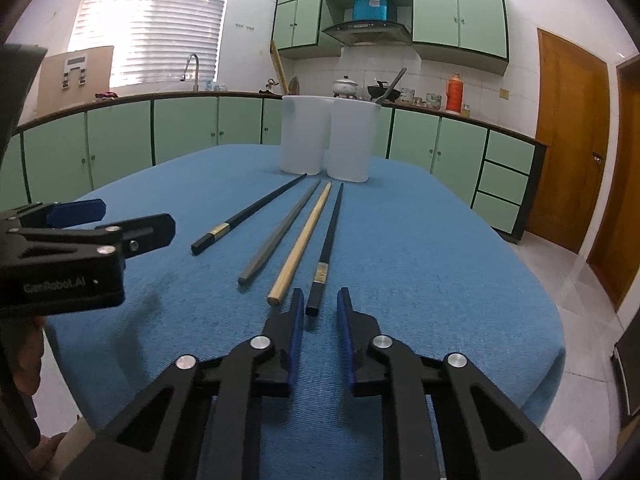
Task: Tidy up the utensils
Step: 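Move both tools to the chopsticks and close the right tool on a black chopstick, then close the left tool on a black gold-banded chopstick while the right tool holds its chopstick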
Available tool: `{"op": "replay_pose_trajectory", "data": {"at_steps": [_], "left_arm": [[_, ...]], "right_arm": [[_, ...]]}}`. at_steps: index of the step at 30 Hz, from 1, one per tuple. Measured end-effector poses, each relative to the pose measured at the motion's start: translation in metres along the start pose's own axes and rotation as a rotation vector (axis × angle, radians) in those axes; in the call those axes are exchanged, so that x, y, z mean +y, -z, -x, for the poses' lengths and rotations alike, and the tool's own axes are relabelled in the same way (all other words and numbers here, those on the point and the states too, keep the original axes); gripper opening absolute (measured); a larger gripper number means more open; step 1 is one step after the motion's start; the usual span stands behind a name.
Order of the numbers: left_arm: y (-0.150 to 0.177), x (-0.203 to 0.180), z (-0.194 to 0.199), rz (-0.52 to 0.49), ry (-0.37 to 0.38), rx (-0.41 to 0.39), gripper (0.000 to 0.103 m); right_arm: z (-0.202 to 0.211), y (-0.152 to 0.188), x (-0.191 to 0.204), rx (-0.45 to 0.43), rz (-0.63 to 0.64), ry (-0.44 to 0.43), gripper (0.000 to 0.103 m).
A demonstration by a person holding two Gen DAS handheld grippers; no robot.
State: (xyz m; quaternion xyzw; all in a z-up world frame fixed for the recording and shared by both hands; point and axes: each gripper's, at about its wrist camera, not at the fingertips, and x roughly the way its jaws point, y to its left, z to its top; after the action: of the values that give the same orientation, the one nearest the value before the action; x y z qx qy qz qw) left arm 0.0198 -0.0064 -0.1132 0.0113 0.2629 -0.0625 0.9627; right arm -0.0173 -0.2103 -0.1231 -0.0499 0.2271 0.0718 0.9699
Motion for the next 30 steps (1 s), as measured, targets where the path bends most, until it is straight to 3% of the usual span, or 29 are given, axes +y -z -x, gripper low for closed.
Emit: {"op": "replay_pose_trajectory", "data": {"at_steps": [3, 17, 19, 20, 21, 28, 30], "left_arm": [[0.0, 0.0, 0.0, 0.002, 0.001, 0.001, 0.095], [-0.006, -0.009, -0.011, 0.01, 0.022, 0.016, 0.094], [-0.006, -0.012, -0.016, 0.002, 0.028, 0.029, 0.085], [-0.007, -0.014, -0.019, -0.004, 0.032, 0.041, 0.074], [-0.007, -0.016, -0.024, -0.009, 0.041, 0.061, 0.069], [-0.009, -0.026, -0.033, -0.02, 0.052, 0.087, 0.05], [-0.009, -0.028, -0.035, -0.021, 0.051, 0.09, 0.04]], "right_arm": [[-0.002, -0.001, 0.0, -0.002, 0.002, -0.002, 0.009], [-0.003, -0.001, -0.02, -0.005, -0.079, 0.038, 0.006], [-0.003, -0.001, -0.022, -0.005, -0.084, 0.042, 0.006], [-0.003, -0.001, -0.023, -0.004, -0.086, 0.043, 0.006], [-0.004, -0.001, -0.024, -0.004, -0.089, 0.045, 0.006], [-0.005, -0.001, -0.031, -0.001, -0.108, 0.053, 0.006], [-0.005, -0.001, -0.033, -0.002, -0.112, 0.054, 0.006]]}}
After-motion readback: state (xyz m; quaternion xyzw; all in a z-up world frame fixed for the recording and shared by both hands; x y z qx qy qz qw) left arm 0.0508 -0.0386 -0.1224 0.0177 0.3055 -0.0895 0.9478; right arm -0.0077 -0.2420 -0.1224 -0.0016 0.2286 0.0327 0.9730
